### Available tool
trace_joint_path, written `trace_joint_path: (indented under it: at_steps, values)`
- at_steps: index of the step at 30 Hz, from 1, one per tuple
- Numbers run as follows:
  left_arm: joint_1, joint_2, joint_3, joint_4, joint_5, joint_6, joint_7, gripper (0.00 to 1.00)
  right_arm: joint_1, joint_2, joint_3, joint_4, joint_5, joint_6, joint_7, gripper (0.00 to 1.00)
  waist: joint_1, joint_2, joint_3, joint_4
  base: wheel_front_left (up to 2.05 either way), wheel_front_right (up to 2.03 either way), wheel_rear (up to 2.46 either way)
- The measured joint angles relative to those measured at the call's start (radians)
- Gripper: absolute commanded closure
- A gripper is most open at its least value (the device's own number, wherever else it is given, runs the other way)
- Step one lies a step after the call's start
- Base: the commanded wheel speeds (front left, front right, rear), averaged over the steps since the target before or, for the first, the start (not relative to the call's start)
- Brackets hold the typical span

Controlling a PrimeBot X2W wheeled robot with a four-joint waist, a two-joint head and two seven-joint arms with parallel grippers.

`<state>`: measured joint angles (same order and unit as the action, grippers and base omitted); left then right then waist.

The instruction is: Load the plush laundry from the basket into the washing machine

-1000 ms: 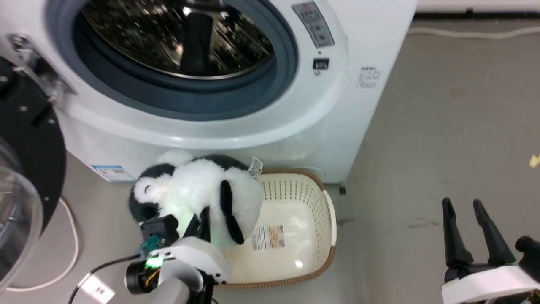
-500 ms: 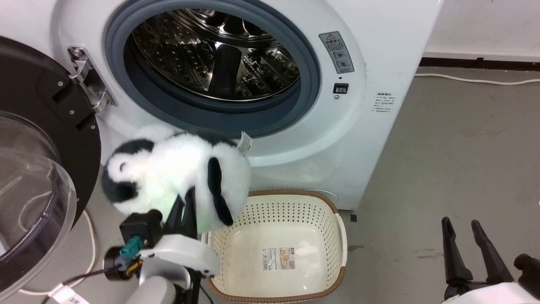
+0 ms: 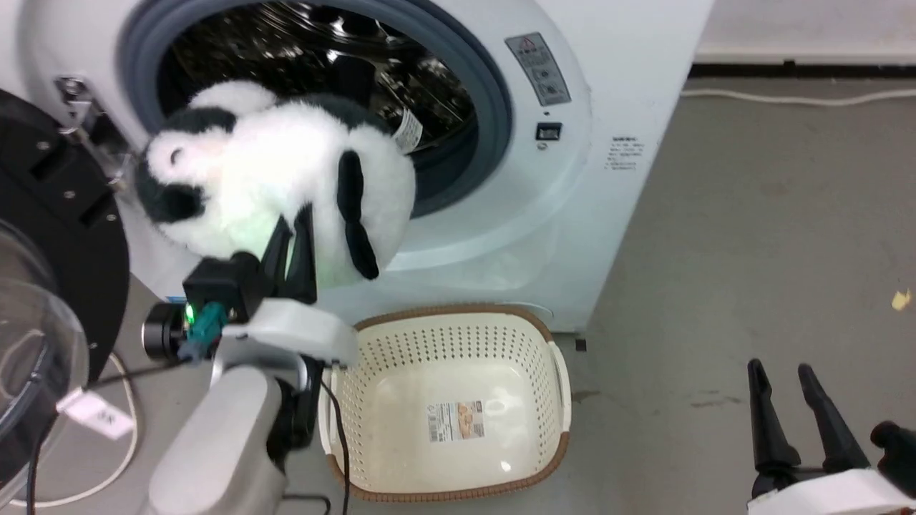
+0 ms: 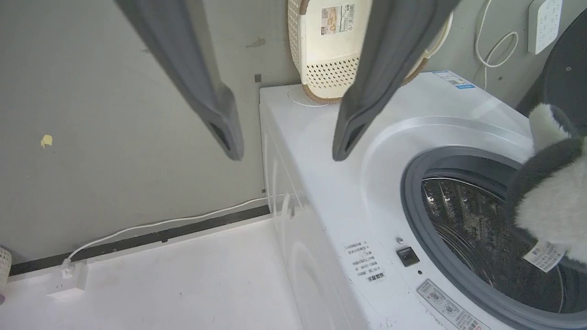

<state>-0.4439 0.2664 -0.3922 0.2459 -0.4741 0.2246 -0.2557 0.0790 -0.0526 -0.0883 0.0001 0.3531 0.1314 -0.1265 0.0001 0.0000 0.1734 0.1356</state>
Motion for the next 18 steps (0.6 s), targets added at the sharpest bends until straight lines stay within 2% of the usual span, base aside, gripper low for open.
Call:
trace_joint_path:
  at_steps: [8,18]
  values:
    - [-0.181,-0.003,0.049,0.146,0.034,-0.044,0.0,1.0,-0.047,0.001,0.0,-0.024,-0.011,0.0,0.003,0.0,0.0,0.0,0.084,-0.042,0.0,0.0,0.0]
    - [-0.404,0.017,0.114,0.249,0.078,-0.052,0.0,1.0,-0.127,0.001,0.004,-0.072,-0.022,0.0,0.014,0.0,0.0001,0.0,0.237,-0.113,0.0,0.0,0.0]
